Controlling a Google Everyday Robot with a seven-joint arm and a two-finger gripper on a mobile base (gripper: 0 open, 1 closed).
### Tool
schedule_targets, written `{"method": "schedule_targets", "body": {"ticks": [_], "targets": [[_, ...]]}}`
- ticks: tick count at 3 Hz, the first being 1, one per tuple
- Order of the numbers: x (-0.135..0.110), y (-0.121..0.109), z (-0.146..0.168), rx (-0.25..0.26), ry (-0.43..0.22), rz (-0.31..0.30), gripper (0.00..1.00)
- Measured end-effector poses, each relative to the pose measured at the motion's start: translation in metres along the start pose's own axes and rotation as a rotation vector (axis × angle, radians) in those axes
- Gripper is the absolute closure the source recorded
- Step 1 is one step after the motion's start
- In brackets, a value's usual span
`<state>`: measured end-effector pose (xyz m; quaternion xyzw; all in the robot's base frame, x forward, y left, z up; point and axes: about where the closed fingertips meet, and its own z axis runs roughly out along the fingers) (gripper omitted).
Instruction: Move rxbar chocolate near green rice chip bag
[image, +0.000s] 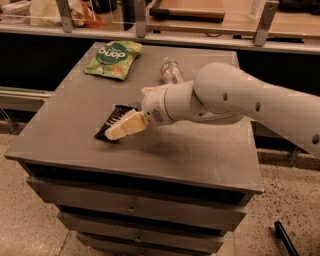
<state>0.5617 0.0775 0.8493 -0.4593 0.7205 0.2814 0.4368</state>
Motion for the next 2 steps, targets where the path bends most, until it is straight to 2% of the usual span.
{"method": "schedule_targets", "body": {"ticks": [1,2], "targets": [[-0.002,-0.002,0.018,-0.023,0.009,0.048,0.0],[-0.001,0.004,0.03,-0.024,0.026,0.044,0.0]]}}
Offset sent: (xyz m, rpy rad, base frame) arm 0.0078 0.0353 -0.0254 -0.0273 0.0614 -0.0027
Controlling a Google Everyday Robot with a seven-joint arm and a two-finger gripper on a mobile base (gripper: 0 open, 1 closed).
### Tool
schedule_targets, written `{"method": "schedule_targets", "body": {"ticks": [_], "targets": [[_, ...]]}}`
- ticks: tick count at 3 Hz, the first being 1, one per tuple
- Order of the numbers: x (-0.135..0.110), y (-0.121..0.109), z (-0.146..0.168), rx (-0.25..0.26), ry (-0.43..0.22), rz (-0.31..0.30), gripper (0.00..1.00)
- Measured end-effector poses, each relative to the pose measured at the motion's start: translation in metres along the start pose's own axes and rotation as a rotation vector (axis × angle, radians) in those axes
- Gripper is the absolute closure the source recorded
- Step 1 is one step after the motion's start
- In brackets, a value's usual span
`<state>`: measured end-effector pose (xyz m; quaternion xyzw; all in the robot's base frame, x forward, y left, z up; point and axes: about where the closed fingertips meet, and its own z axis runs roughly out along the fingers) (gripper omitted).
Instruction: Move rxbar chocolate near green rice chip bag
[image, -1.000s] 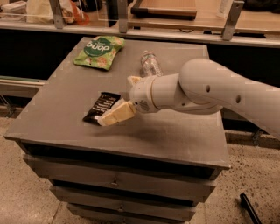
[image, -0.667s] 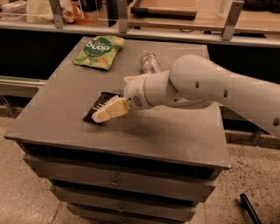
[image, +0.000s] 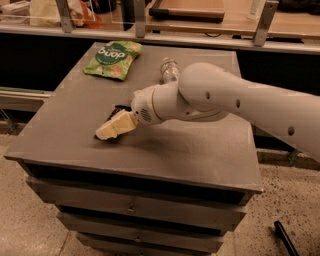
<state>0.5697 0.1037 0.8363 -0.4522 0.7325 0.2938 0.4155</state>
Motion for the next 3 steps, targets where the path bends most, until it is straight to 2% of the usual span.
{"method": "schedule_targets", "body": {"ticks": [2,3], "targets": [[0.017,0.012,0.004,0.05,0.034,0.0,0.0],[0.022,0.013,0.004,0.065,0.044,-0.023,0.12]]}}
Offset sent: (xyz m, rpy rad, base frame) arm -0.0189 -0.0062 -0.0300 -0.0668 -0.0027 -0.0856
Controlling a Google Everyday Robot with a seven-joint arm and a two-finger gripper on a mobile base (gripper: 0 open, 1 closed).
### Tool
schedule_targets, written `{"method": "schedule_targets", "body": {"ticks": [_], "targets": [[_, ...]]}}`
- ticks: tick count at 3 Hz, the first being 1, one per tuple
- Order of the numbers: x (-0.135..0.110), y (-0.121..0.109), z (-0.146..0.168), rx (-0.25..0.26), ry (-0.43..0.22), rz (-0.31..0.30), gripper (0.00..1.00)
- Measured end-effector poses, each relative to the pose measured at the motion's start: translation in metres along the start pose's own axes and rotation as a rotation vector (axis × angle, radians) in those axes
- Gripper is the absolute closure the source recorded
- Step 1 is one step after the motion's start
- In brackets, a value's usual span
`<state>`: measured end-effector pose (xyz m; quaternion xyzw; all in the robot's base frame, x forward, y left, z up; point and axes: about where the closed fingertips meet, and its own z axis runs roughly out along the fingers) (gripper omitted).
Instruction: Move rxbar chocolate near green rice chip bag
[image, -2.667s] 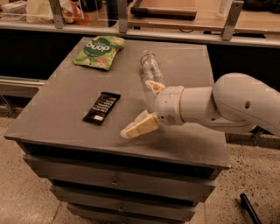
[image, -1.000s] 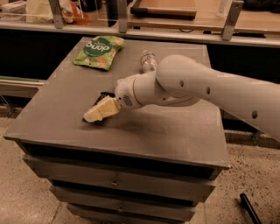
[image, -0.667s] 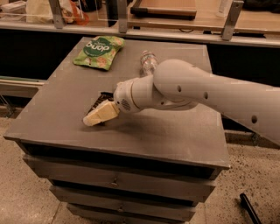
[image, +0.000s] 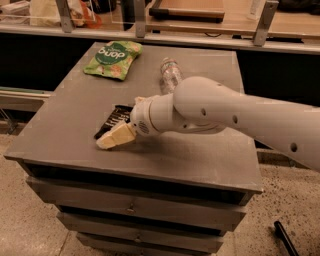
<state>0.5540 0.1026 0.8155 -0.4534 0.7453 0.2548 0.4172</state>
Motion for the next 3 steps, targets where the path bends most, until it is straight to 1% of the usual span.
{"method": "schedule_targets", "body": {"ticks": [1,3], "targets": [[0.0027,0.0002,0.0006,-0.001,-0.003,-0.037,0.36],[-0.0037,0.0003,-0.0035,0.0,-0.004,-0.043,0.82]]}}
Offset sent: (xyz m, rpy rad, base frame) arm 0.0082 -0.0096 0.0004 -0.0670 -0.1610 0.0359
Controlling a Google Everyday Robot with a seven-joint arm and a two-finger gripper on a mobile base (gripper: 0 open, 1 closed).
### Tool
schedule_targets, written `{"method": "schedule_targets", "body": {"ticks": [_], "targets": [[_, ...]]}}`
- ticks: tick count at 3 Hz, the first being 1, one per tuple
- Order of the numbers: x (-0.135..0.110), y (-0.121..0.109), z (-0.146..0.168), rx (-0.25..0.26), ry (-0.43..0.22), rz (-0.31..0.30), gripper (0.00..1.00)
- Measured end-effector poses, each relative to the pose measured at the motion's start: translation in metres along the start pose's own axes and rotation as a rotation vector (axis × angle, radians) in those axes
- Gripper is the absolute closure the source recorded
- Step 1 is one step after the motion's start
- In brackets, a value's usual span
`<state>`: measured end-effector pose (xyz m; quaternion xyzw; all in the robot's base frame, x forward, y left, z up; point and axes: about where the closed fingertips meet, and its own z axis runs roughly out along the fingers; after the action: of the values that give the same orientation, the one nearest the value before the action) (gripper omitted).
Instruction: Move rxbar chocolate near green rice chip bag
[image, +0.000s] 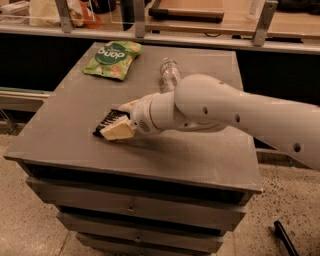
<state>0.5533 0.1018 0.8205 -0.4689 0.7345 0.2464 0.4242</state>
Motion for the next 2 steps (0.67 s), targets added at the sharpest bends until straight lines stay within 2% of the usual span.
{"method": "schedule_targets", "body": {"ticks": [1,2], "targets": [[-0.0019,-0.0001,-0.0012,0.0,0.0,0.0,1.0],[-0.0021,-0.0001,-0.0013,0.0,0.0,0.0,1.0]]}}
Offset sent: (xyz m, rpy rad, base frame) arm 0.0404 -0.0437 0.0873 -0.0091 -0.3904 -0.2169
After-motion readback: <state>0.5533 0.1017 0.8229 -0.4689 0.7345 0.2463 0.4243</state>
